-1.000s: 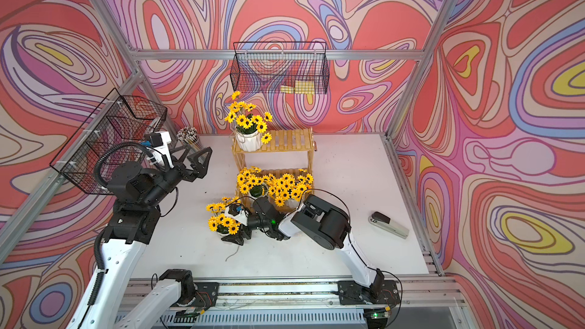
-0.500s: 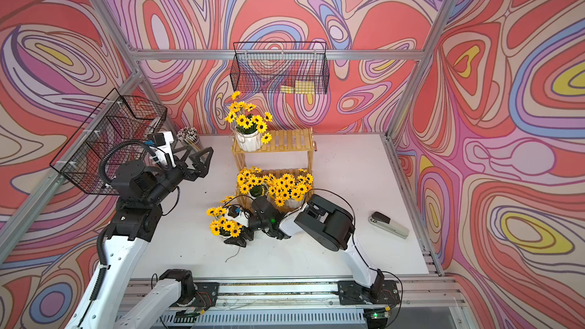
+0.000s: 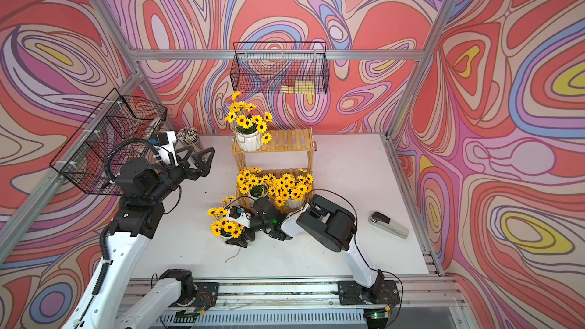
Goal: Take the sunflower pots off the shelves
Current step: Place the sunflower pot at the center of the board.
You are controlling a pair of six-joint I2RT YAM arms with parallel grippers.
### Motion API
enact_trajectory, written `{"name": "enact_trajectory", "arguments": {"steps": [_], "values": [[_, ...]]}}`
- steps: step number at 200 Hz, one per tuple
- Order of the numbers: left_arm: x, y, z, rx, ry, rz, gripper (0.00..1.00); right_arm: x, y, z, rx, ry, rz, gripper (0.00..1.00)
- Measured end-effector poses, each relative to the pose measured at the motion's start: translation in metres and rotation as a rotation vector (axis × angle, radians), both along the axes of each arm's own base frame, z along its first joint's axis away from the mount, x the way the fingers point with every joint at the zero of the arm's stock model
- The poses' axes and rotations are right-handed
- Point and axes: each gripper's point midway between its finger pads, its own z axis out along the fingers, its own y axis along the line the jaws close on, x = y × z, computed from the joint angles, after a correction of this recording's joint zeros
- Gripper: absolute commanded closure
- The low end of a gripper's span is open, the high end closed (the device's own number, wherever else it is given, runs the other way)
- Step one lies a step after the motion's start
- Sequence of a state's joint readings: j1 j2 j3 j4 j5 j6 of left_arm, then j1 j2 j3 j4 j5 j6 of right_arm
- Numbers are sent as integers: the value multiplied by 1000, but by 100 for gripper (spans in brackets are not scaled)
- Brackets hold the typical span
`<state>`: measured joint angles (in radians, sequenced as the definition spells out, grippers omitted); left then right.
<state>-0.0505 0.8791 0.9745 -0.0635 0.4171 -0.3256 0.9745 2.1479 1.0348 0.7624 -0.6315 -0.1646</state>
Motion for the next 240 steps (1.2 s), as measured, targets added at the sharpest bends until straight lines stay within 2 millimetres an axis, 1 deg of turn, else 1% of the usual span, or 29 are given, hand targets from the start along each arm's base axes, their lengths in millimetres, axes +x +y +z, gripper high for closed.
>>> {"name": "enact_trajectory", "arguments": {"steps": [51, 77, 100, 116, 129, 166, 198, 214, 240], "values": [[4, 0, -4, 1, 13, 3, 0, -1, -4, 20, 39, -30, -9, 2], [6, 0, -7, 1, 22, 3, 0, -1, -6, 24, 44, -37, -19, 2], [7, 0, -8, 5, 22, 1, 0, -2, -13, 25, 36, -39, -38, 2], [9, -1, -11, 12, 29, -1, 0, -2, -18, 31, 35, -42, -57, 2], [12, -1, -14, 19, 37, -3, 0, -2, -22, 42, 47, -49, -73, 2], [17, -2, -20, 26, 51, -12, 0, -1, -36, 90, 100, -86, -132, 2], [22, -3, -22, 29, 52, -17, 0, 3, -51, 118, 104, -83, -217, 2], [26, -5, -24, 32, 52, -24, 0, 10, -62, 132, 105, -67, -294, 2], [29, -10, -25, 51, 39, -56, 0, 31, -79, 163, 107, -40, -469, 2]]}}
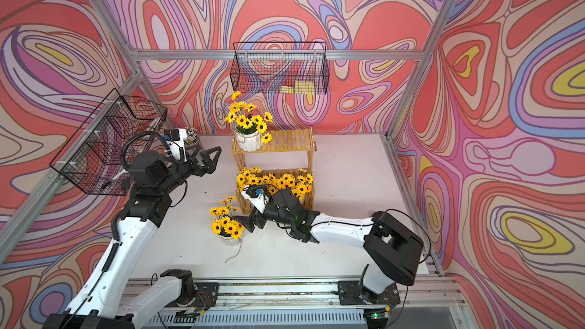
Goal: Take the sunflower pots off the shelves
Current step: Place the sunflower pot at the center of the board, then pick up the sunflower pot from the shelf.
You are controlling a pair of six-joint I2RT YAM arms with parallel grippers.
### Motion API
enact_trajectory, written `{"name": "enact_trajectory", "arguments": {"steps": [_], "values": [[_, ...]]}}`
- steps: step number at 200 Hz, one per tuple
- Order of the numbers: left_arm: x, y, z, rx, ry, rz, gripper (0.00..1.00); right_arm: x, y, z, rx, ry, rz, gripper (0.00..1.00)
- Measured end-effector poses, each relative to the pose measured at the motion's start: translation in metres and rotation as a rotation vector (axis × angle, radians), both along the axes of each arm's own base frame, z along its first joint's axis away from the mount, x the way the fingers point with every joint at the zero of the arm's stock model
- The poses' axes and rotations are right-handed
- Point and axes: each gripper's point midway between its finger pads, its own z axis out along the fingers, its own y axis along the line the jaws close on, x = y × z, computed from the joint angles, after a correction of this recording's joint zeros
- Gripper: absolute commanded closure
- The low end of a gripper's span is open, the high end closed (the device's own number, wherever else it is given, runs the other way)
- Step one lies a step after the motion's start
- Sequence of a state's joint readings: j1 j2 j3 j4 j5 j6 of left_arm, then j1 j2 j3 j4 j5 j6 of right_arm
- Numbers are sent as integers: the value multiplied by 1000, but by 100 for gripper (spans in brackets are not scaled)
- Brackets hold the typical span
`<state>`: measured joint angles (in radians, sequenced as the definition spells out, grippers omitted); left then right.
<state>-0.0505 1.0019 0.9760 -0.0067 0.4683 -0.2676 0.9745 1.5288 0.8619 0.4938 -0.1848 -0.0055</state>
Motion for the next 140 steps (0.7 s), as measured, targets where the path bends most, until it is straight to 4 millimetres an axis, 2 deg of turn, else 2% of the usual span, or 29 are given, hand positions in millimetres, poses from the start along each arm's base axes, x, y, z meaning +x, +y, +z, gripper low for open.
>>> {"name": "enact_trajectory", "arguments": {"steps": [31, 56, 75, 99, 116, 140], "values": [[1, -9, 7, 35, -49, -62, 0, 22, -15, 44, 16, -9, -147, 2], [3, -17, 9, 69, -78, -116, 0, 38, -39, 71, 40, 1, -229, 2], [7, -22, 12, 98, -97, -156, 0, 64, -75, 84, 65, 38, -325, 2], [13, -29, 19, 134, -129, -208, 0, 99, -133, 93, 81, 69, -482, 2], [17, -34, 26, 156, -147, -247, 0, 108, -158, 101, 79, 78, -545, 2], [22, -41, 35, 181, -175, -303, 0, 114, -186, 129, 105, 56, -606, 2]]}}
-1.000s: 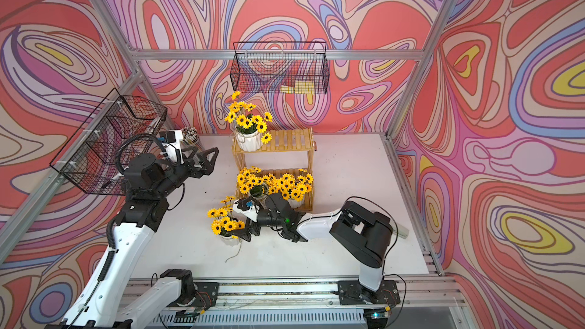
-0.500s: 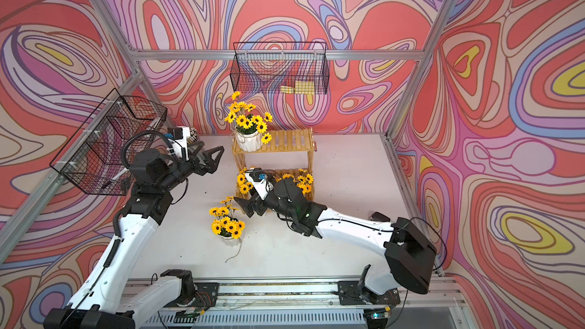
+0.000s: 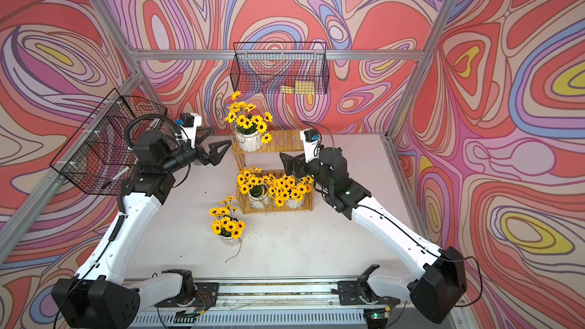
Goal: Take the sunflower pots off the shelves
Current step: Pick up the sunflower pot from the shelf.
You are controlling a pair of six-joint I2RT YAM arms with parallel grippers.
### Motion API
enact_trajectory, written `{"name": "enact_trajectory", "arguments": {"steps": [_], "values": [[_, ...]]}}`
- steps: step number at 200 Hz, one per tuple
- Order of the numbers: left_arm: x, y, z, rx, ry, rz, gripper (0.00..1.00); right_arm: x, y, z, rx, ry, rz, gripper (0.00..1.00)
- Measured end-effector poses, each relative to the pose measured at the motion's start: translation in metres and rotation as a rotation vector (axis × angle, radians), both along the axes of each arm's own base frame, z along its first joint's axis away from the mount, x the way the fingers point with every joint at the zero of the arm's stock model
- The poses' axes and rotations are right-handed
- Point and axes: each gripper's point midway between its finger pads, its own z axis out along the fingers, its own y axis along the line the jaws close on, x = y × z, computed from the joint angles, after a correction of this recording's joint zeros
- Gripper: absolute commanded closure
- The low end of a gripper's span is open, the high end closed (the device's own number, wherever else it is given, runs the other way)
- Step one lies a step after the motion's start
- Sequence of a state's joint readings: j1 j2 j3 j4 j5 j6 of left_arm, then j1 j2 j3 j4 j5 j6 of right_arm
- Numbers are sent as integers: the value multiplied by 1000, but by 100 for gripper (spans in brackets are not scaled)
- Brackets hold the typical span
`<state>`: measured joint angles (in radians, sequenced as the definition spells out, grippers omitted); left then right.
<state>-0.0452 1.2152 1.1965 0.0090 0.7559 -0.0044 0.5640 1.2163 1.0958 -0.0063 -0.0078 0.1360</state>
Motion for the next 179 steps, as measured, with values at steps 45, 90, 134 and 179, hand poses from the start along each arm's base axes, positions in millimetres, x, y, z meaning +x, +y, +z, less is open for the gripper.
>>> {"name": "enact_trajectory", "arguments": {"steps": [45, 90, 134, 179], "values": [[10, -7, -13, 9, 6, -69, 0, 18, -64, 13, 38, 0, -135, 2], [30, -11, -33, 12, 35, -97, 0, 31, -86, -8, 64, 61, -161, 2], [37, -18, -20, 9, -26, -154, 0, 39, -90, -32, 77, 128, -151, 2], [48, -27, -22, -9, -30, -241, 0, 43, -86, -38, 85, 137, -126, 2]]}}
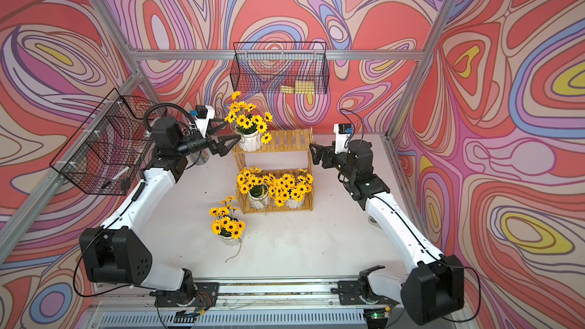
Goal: Take the sunflower pots off the shelves
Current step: Pick up the sunflower pot from the shelf.
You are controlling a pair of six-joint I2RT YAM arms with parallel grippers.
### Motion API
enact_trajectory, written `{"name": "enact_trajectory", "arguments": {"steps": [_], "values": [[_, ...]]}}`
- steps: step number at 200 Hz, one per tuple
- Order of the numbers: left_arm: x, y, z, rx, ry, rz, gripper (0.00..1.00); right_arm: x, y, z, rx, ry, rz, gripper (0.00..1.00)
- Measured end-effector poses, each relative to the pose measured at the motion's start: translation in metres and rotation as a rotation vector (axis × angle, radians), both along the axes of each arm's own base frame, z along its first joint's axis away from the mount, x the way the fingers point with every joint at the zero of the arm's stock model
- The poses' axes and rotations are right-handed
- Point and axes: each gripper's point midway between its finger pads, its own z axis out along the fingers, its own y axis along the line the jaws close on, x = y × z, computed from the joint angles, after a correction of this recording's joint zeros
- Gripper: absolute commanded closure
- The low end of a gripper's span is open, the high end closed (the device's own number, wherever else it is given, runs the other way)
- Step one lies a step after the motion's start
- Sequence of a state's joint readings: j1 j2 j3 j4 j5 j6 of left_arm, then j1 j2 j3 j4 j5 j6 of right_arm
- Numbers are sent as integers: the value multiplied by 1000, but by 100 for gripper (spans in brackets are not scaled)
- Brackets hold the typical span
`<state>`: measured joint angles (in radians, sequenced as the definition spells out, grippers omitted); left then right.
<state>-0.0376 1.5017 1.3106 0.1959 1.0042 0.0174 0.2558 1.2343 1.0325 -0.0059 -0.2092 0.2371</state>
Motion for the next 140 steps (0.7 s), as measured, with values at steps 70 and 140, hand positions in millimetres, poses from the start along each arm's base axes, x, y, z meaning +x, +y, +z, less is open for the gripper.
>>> {"name": "enact_trajectory", "arguments": {"steps": [70, 140], "values": [[-4, -7, 5, -15, -5, -78, 0, 5, 6, -10, 1, 18, 27, 2], [-1, -29, 8, 29, -23, -126, 0, 5, 8, -14, 2, 25, 42, 2]]}}
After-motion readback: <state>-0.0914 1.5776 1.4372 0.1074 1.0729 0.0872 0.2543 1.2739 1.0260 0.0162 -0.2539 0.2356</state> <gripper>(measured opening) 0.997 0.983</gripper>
